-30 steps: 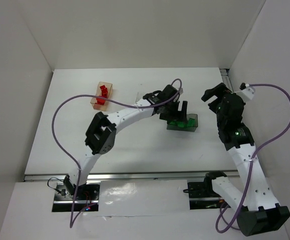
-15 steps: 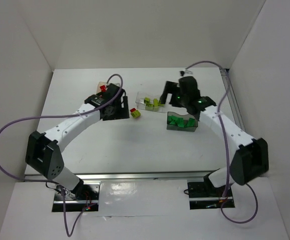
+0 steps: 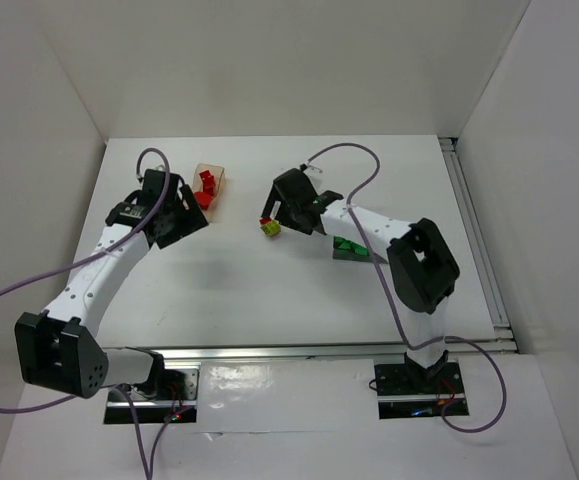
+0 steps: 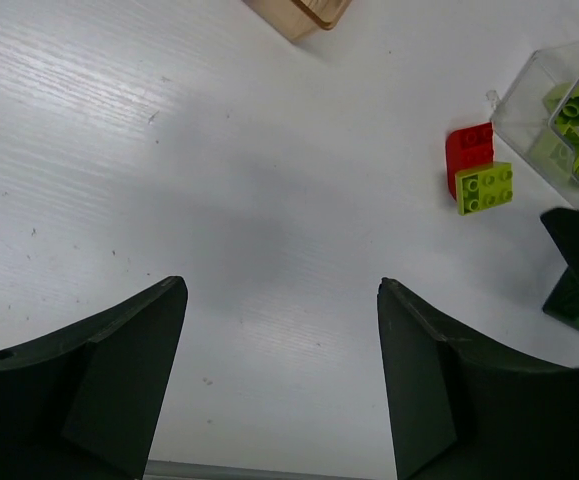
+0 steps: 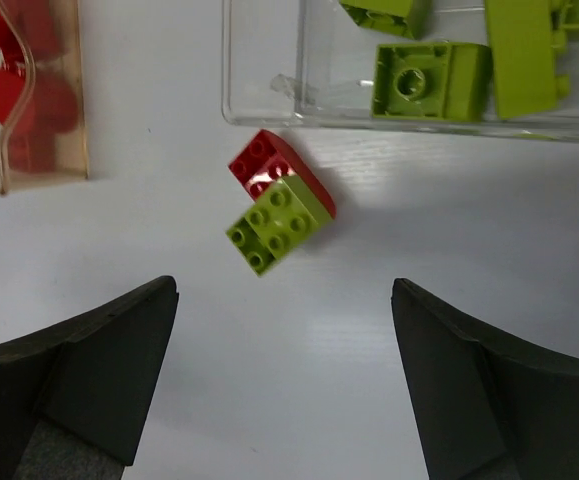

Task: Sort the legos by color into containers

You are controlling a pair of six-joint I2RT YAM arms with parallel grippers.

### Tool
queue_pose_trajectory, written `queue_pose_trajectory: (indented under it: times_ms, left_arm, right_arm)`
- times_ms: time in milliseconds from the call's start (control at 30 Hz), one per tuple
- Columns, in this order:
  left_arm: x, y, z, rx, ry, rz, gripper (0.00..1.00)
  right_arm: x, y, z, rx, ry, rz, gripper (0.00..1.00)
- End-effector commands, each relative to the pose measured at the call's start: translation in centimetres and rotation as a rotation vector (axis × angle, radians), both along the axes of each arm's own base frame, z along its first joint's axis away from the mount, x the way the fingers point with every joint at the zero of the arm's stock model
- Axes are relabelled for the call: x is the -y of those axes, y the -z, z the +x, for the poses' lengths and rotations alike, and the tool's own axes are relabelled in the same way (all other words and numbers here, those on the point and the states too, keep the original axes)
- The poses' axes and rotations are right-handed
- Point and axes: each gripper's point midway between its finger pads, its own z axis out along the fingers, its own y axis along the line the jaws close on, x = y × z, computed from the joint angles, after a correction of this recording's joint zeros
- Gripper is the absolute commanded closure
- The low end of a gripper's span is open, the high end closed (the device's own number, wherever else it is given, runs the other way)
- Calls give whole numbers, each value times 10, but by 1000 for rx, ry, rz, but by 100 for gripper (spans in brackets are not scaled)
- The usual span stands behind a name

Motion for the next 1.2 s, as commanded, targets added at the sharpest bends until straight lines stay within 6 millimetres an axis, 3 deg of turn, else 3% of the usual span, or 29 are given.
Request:
queue_pose_trajectory:
  times_ms: [0,33,100,133,167,267,533,900,1167]
  left_arm:
    - [-4,-17,5,55,1,-25,15]
    - [-4,-17,5,55,1,-25,15]
    - [-6,-16,3,52,6,-25,17]
    - [-9,-12,2,43,4,-17,17]
    - [-8,-12,1,42,10,-25,17]
    - [-9,-6,0,31,17,-26,17]
    - [-9,-1,0,37,39,-46,18]
    - [-8,-1,2,46,49,-56,18]
    - [-8,1,2,45,52,-69,19]
  right_arm:
    - [-23,-19,27,36,188,102,7]
    - [-28,-28,35,48,203,115,9]
    - [-32,-5,35,-2,229,70,10]
    - [-34,-16,46,24,260,70,10]
    - [-37,0,45,0,271,31,12]
    - [-36,12,46,-40,324,-29,12]
    - [-23,30,23,-62,412,-150,13]
    - [-25,62,16,-124,401,-176,16]
    - [-26,65,18,-114,406,-179,31]
